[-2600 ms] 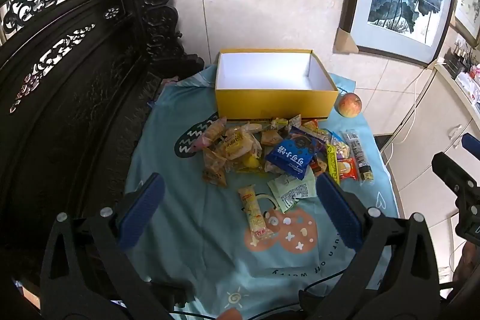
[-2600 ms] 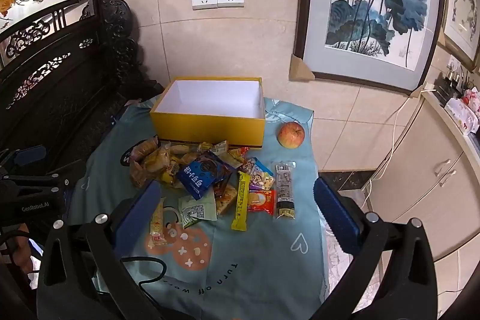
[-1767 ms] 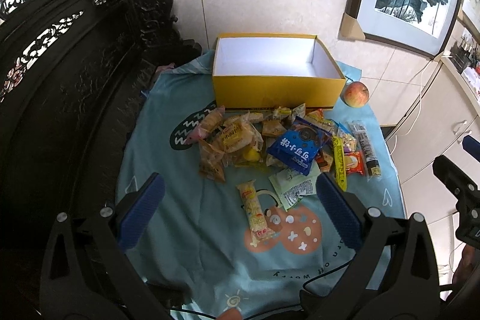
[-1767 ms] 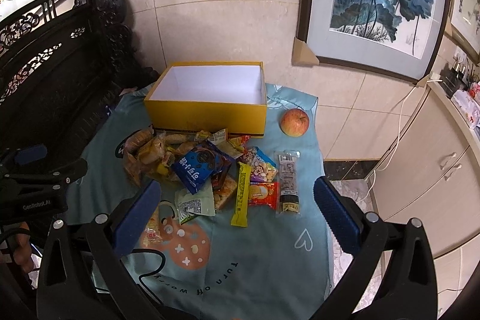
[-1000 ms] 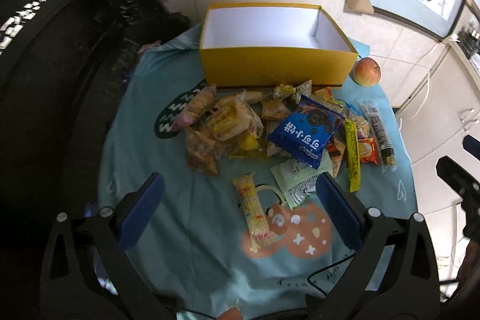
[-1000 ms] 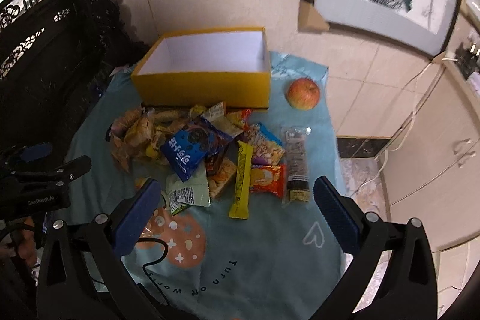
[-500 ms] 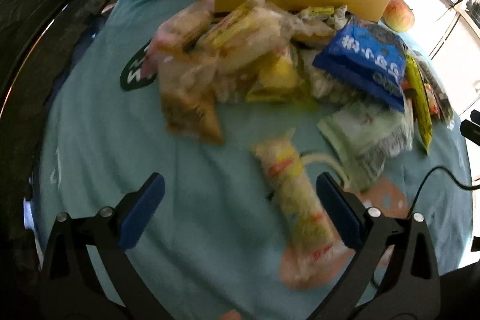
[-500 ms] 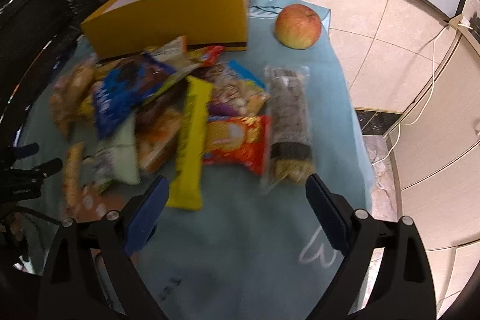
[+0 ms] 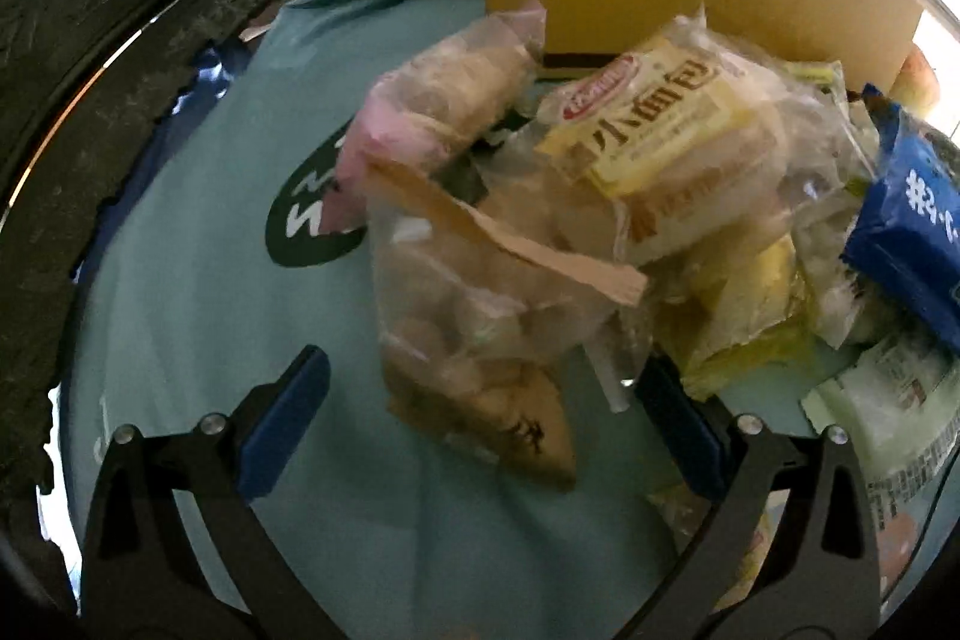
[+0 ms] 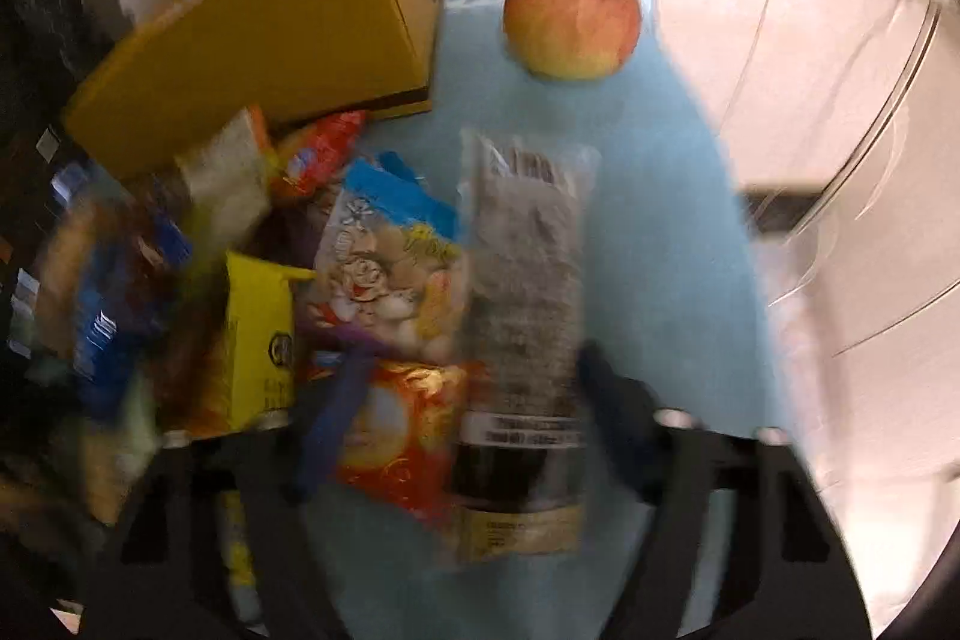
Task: Organize snacks
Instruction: 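Grasp the clear bag of buns with left tool while right tool grasps the dark bar, then lower both held snacks into the yellow box and open both tools, then grasp the long wrapped bread stick with left tool while right tool grasps red biscuit pack, then carry both snacks over the yellow box and release them inside, then grasp the large bread bun bag with left tool while right tool grasps purple-blue candy bag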
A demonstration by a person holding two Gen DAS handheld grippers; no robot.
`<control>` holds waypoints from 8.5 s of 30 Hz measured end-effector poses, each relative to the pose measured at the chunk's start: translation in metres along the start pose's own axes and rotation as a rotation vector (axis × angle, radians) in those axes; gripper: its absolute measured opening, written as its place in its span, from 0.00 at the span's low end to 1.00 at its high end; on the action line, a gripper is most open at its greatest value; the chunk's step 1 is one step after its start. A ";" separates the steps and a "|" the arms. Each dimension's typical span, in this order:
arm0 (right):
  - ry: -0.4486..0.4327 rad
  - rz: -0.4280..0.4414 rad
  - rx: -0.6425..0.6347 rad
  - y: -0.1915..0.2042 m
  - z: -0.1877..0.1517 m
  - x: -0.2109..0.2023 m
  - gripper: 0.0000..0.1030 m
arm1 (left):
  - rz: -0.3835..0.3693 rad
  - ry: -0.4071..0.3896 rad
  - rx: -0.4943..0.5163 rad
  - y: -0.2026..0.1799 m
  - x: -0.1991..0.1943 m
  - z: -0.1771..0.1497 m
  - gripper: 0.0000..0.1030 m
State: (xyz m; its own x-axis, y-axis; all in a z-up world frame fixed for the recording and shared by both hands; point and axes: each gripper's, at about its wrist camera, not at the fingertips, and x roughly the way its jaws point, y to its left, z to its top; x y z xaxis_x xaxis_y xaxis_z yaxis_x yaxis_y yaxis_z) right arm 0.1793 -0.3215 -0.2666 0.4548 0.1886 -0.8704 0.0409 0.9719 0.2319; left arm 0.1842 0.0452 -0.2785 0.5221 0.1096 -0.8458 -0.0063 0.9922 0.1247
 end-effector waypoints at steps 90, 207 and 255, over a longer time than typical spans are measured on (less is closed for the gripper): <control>0.010 -0.057 -0.481 0.043 -0.043 -0.016 0.62 | -0.181 0.086 0.059 -0.062 -0.079 -0.092 0.94; -0.252 -0.018 -0.317 0.094 0.138 -0.066 0.59 | -0.159 -0.129 -0.276 -0.008 -0.048 0.155 0.82; 0.071 0.001 -0.228 0.044 0.014 0.009 0.21 | -0.260 -0.061 -0.266 0.026 -0.019 0.039 0.30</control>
State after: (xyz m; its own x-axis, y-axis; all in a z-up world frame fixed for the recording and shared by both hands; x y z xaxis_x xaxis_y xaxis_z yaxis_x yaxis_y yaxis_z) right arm 0.1973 -0.2792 -0.2579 0.3903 0.1907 -0.9007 -0.1653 0.9769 0.1353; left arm 0.2075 0.0670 -0.2391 0.5852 -0.1435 -0.7981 -0.0845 0.9681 -0.2360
